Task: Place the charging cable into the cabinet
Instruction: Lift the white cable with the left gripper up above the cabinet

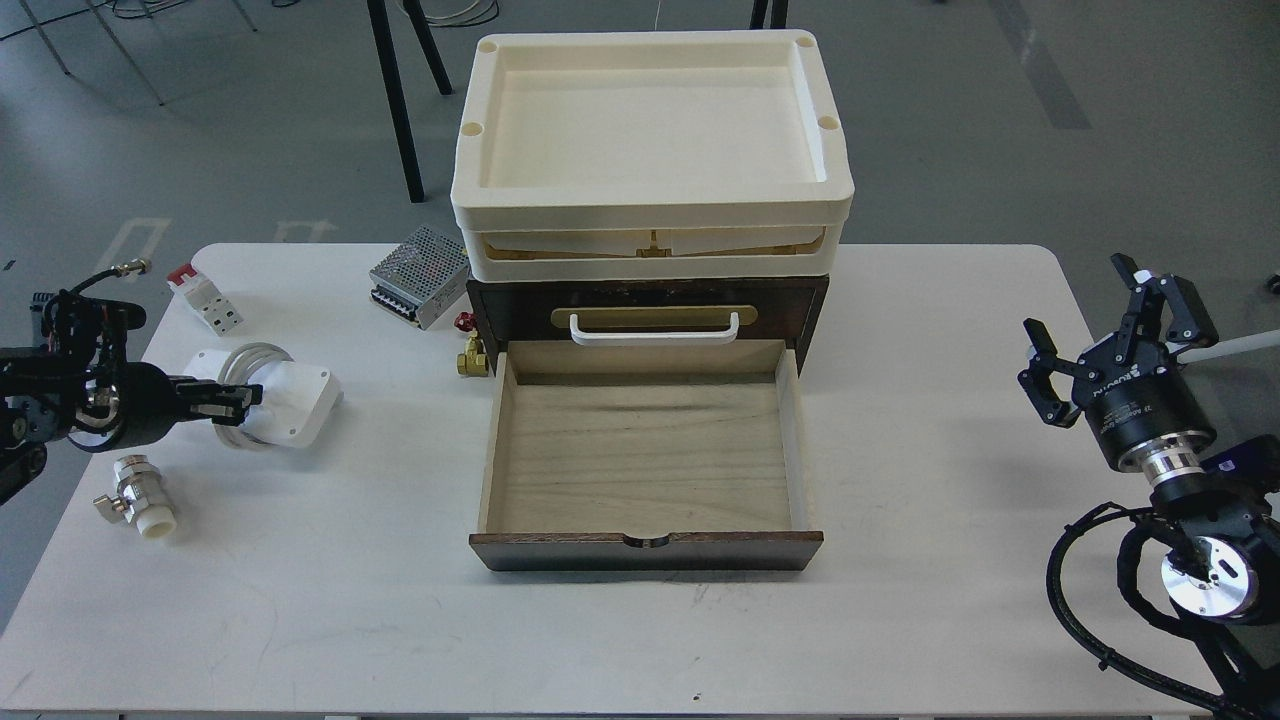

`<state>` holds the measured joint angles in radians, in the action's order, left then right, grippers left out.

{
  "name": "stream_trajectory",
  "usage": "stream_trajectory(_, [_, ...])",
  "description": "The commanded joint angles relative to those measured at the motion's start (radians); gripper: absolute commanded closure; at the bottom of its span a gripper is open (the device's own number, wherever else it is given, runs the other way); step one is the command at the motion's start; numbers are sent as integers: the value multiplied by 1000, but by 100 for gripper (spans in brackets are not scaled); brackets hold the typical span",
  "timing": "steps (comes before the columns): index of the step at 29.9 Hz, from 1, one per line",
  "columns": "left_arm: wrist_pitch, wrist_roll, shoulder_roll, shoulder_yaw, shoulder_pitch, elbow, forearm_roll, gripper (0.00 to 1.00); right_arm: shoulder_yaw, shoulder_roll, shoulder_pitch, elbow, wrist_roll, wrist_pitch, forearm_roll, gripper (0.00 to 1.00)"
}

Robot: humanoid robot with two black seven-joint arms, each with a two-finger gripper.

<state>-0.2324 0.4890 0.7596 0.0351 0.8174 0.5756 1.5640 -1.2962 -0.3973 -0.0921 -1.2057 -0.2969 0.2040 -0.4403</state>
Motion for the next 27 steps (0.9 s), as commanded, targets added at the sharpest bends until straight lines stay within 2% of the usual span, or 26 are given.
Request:
stream_trajectory(1, [-5, 0, 64, 11, 6, 0, -129, 97, 0, 0, 0, 0, -1, 0, 0, 1])
stream_trajectory(9, [-31, 0, 153, 22, 77, -45, -413, 96, 0, 0, 0, 0, 1, 0, -1, 1])
stream_trajectory(13, [-120, 0, 205, 54, 132, -46, -564, 96, 0, 0, 0, 0, -1, 0, 0, 1])
stream_trajectory(17, [-256, 0, 242, 91, 282, -45, -662, 96, 0, 2, 0, 0, 1, -2, -1, 1])
stream_trajectory(24, [-256, 0, 234, 232, 448, -25, -736, 95, 0, 3, 0, 0, 1, -2, -1, 1])
stream_trajectory(27, [-256, 0, 233, 265, 480, 45, -734, 95, 0, 3, 0, 0, -1, -2, 0, 1])
